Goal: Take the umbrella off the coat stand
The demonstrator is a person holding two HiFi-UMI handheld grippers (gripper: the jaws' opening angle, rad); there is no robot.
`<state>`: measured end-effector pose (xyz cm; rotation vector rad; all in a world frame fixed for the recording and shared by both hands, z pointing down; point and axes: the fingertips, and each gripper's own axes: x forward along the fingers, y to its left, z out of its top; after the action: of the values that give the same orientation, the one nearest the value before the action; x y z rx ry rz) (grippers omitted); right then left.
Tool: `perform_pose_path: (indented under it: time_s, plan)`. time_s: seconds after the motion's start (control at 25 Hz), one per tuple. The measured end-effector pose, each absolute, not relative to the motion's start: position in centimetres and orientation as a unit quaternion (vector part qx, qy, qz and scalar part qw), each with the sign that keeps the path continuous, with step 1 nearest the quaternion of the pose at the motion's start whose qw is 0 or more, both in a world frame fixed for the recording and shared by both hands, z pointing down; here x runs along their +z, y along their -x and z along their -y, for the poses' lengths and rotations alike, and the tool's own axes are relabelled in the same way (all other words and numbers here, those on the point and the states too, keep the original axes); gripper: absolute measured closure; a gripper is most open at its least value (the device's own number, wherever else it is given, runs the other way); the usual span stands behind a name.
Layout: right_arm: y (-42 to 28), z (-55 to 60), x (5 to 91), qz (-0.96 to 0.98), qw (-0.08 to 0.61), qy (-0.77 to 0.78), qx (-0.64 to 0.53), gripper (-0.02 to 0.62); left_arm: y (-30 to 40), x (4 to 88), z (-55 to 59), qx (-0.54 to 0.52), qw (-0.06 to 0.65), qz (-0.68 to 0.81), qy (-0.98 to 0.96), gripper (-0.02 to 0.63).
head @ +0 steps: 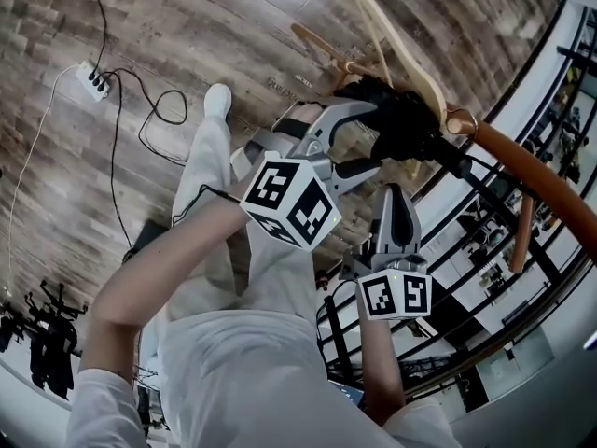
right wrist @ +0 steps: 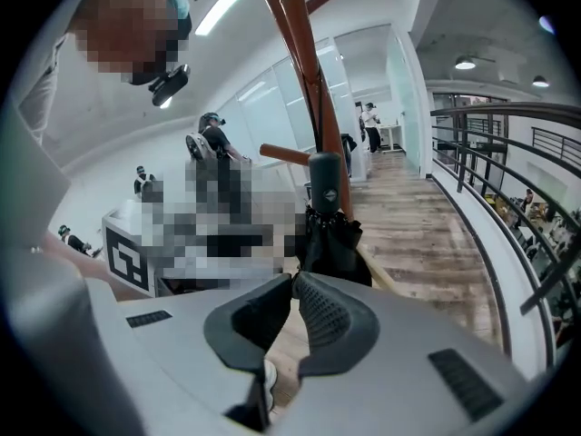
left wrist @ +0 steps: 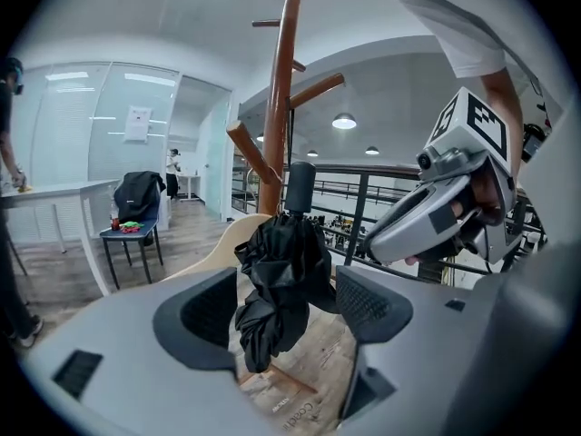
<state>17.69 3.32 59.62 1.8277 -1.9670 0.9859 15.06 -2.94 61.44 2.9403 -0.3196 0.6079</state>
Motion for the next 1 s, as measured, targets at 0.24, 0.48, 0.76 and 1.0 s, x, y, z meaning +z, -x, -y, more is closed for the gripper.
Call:
perform_pose_path:
  time_s: [0.24,0.48,0.76,1.0]
  plan:
    - [-16.7,-2.8,60.5,0.678,0.145,-0.631,0.348,0.558,-15.8,63.2,3.8,0.196,0.057,0.094,-0.974,0.235]
    - [-16.9,-3.0,61.9,0.669,0.149,-0.635,0.357,0.558,-16.9,64.5,4.2,0.19,0.049,0.089,-0.977,0.227]
    - [-17.5,-3.9,63.2,0.657,0.15,-0.642,0.366,0.558,-18.6,66.0,4.2,0.189,0.039,0.08,-0.978,0.227]
    - [-18.3,-4.3,64.1,0.653,0.149,-0.642,0.372,0.558,-20.2,67.6,4.9,0.2,0.033,0.081,-0.976,0.227]
